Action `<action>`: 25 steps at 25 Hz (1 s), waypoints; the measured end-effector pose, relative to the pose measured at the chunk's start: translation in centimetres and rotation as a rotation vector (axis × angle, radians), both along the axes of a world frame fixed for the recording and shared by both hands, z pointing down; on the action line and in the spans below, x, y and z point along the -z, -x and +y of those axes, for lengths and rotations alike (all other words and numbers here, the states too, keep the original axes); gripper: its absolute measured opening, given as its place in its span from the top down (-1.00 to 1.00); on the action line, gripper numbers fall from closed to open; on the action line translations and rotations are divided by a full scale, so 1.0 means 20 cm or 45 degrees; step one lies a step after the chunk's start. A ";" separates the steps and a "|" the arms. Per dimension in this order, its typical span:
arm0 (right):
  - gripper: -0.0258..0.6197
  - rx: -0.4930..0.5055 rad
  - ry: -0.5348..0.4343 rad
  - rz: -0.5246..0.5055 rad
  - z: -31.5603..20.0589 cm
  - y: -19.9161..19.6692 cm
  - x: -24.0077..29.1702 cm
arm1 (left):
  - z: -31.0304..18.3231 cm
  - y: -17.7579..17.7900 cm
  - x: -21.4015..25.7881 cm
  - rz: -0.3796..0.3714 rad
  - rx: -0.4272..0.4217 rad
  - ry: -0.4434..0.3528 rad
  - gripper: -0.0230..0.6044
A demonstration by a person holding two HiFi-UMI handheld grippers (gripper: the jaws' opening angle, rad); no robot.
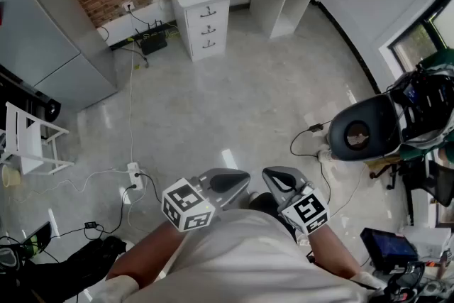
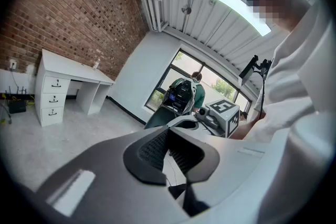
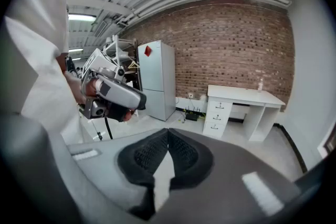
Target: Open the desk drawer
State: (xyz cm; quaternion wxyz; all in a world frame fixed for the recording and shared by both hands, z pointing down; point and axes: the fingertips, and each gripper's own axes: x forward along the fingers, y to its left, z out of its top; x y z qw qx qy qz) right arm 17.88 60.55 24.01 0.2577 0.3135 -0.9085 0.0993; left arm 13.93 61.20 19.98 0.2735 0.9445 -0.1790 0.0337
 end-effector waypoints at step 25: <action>0.77 0.347 0.098 -0.087 -1.18 -0.49 -0.27 | -1.04 -0.46 -0.14 -0.206 0.521 0.047 0.88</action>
